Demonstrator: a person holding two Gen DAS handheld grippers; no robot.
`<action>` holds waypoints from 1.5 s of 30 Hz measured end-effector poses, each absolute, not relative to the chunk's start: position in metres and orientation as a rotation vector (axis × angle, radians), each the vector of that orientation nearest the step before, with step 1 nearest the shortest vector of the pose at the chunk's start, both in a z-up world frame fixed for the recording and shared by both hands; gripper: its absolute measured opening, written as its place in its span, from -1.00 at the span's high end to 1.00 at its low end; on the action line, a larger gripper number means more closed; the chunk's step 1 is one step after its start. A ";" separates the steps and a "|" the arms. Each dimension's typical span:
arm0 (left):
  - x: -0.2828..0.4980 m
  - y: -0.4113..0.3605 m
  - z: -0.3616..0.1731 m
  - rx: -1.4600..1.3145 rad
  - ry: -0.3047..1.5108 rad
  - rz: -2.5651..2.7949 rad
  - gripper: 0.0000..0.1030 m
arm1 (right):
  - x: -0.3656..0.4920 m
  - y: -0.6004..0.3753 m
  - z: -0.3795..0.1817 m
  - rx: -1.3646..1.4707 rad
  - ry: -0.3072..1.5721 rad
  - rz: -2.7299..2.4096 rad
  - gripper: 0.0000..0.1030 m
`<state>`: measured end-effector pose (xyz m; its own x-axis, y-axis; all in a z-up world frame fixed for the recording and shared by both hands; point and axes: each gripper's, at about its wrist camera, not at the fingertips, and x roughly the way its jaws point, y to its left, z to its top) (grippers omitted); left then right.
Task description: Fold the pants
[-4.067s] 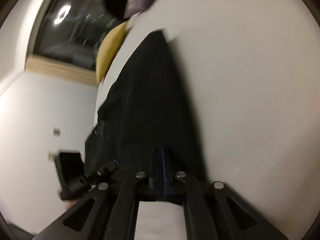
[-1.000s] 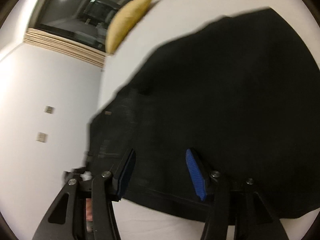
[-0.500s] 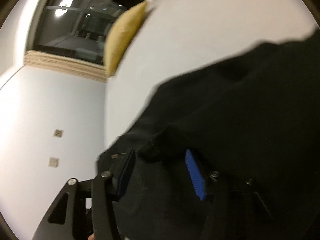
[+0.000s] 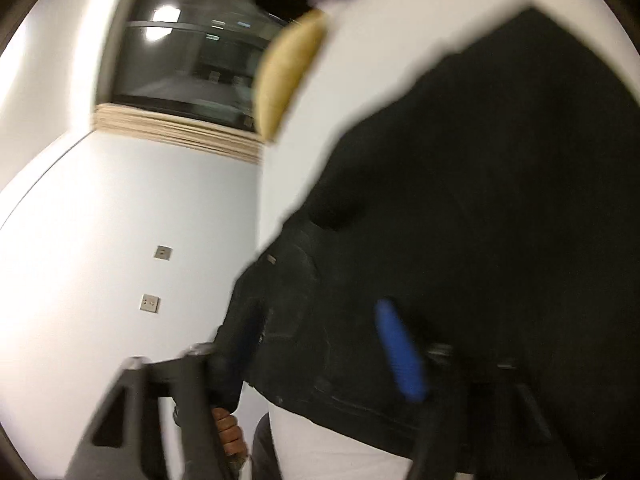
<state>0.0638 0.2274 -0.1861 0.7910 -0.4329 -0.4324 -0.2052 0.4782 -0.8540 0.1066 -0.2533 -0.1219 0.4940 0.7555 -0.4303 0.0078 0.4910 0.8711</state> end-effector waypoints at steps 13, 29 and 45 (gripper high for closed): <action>0.080 0.185 -0.121 -0.906 0.633 -0.240 0.75 | 0.057 -0.328 -0.108 1.181 0.816 0.530 -0.46; 0.090 0.091 -0.068 -0.664 0.653 -0.389 0.75 | 0.059 -0.358 -0.091 1.124 0.813 0.544 -0.50; 0.070 -0.123 -0.091 -0.214 0.826 -0.715 0.75 | 0.136 -0.330 -0.086 1.057 1.024 0.721 -0.63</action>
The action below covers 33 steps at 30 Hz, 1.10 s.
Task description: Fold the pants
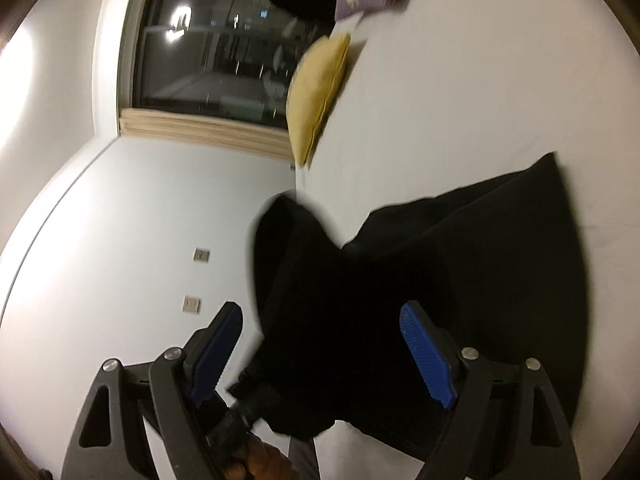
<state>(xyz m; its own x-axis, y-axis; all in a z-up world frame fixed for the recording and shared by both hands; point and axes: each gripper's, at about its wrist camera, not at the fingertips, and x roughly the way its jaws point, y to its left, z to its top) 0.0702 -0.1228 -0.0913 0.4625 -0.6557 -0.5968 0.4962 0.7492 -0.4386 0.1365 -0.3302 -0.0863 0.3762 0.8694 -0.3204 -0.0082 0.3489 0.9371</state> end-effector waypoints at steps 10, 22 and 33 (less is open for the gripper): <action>0.027 -0.162 -0.106 -0.042 0.816 -0.722 0.75 | 0.165 -0.306 -0.089 0.874 1.153 0.716 -0.51; -0.014 -0.230 -0.101 0.119 0.770 -0.773 0.75 | 0.144 -0.353 -0.073 0.703 1.069 0.629 0.63; 0.010 -0.298 -0.162 0.163 0.897 -0.802 0.74 | 0.149 -0.401 -0.122 0.783 1.073 0.523 0.69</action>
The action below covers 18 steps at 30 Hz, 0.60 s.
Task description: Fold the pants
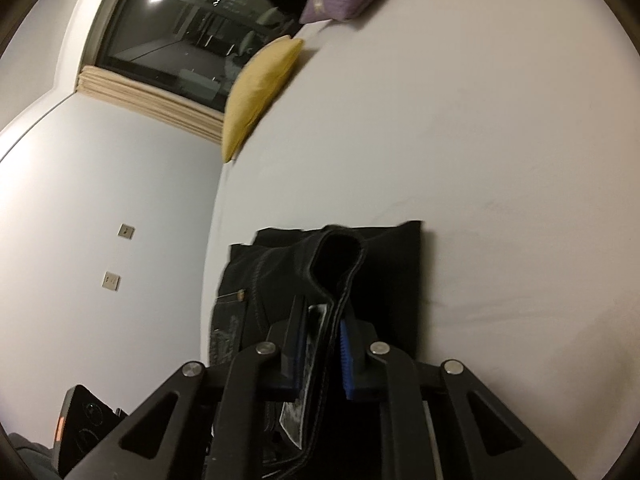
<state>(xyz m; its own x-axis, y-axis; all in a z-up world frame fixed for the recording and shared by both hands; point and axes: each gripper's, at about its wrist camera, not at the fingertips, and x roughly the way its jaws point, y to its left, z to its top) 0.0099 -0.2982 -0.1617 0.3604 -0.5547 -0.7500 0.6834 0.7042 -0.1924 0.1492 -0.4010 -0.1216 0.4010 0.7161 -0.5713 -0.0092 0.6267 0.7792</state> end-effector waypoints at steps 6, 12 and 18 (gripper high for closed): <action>0.034 -0.318 -0.194 0.130 0.947 -0.797 0.68 | 0.152 -0.406 -0.137 0.793 1.081 0.497 0.69; 0.022 -0.307 -0.191 0.044 0.966 -0.830 -0.34 | 0.148 -0.418 -0.132 0.800 1.065 0.445 0.68; -0.006 -0.252 -0.168 -0.027 0.926 -0.796 -0.38 | 0.126 -0.442 -0.097 0.780 1.006 0.390 0.62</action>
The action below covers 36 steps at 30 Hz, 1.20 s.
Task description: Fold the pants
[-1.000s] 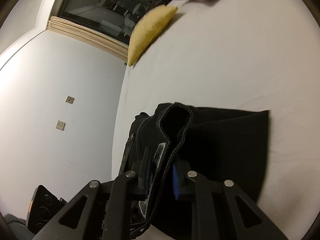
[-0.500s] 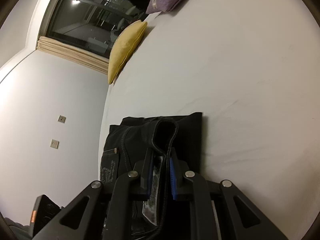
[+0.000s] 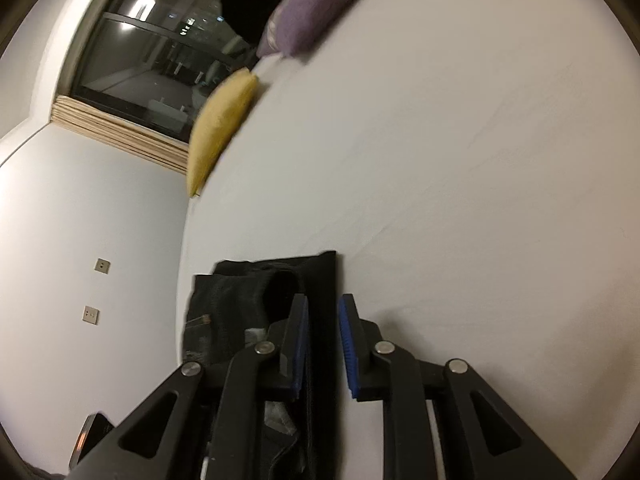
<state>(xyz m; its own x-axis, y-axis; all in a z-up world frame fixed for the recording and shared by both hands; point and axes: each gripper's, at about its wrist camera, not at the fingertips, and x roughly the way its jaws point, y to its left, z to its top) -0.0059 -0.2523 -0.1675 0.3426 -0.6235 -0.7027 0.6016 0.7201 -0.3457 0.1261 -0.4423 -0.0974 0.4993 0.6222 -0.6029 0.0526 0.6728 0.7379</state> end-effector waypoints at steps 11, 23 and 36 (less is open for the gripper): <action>0.059 -0.177 -0.195 -0.175 0.978 -0.581 -0.37 | 0.061 -0.355 -0.101 0.799 1.025 0.634 0.56; 0.061 -0.160 -0.163 -0.251 0.845 -0.648 -0.37 | 0.079 -0.373 -0.064 0.778 0.946 0.540 0.37; 0.043 -0.177 -0.213 -0.157 0.894 -0.678 -0.36 | 0.246 -0.193 -0.104 0.554 1.255 0.936 -0.16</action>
<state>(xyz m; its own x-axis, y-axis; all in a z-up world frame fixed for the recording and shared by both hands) 0.0434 -0.1771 -0.2134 0.4355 -0.6049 -0.6667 0.4790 0.7828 -0.3973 0.2456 -0.1930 -0.1042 0.0319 0.8361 -0.5476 -0.2864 0.5326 0.7965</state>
